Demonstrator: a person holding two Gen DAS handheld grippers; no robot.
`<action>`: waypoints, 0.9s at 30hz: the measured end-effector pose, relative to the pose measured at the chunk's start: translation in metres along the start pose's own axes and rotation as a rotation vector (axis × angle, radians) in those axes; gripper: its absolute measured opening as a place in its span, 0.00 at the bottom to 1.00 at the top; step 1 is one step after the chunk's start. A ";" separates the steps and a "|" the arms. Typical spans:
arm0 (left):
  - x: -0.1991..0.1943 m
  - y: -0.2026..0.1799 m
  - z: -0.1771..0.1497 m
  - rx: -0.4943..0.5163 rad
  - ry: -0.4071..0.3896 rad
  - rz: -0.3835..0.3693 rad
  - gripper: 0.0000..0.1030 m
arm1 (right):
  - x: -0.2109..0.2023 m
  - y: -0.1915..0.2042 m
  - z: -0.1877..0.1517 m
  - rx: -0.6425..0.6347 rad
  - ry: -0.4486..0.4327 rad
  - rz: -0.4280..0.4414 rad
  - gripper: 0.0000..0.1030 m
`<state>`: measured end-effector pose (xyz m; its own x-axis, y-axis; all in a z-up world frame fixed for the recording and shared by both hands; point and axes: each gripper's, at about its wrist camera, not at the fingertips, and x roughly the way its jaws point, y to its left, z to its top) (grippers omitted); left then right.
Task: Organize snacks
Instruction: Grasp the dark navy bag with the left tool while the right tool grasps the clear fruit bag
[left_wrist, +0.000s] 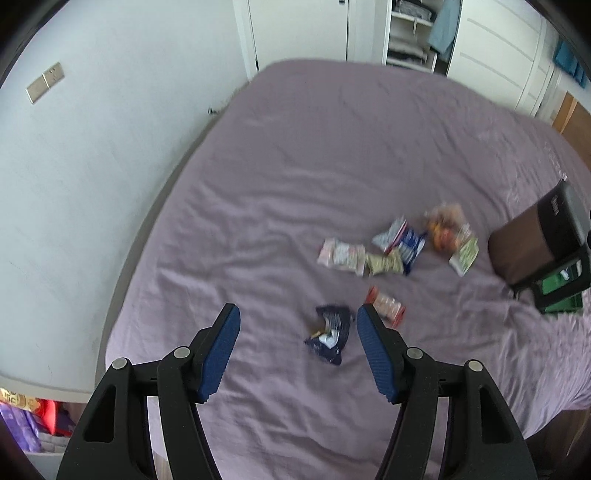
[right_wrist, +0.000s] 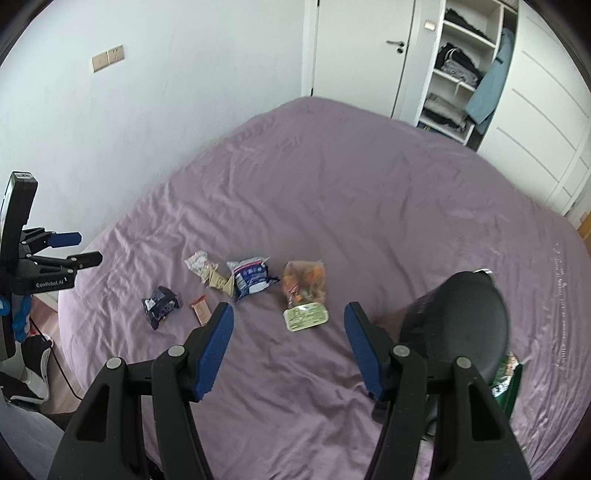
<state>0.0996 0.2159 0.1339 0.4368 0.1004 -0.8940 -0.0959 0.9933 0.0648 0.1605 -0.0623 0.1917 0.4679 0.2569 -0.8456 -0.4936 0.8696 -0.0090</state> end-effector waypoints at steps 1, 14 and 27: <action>0.006 0.000 -0.002 0.000 0.012 -0.004 0.58 | 0.006 0.000 0.000 0.000 0.008 0.005 0.56; 0.089 -0.022 -0.032 0.036 0.178 -0.047 0.58 | 0.103 -0.005 -0.020 0.012 0.143 -0.004 0.87; 0.145 -0.020 -0.031 0.077 0.252 -0.052 0.60 | 0.200 -0.013 -0.014 -0.027 0.271 -0.063 0.97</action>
<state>0.1373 0.2089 -0.0102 0.2023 0.0415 -0.9784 -0.0070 0.9991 0.0410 0.2502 -0.0278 0.0159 0.2866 0.0775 -0.9549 -0.4908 0.8678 -0.0769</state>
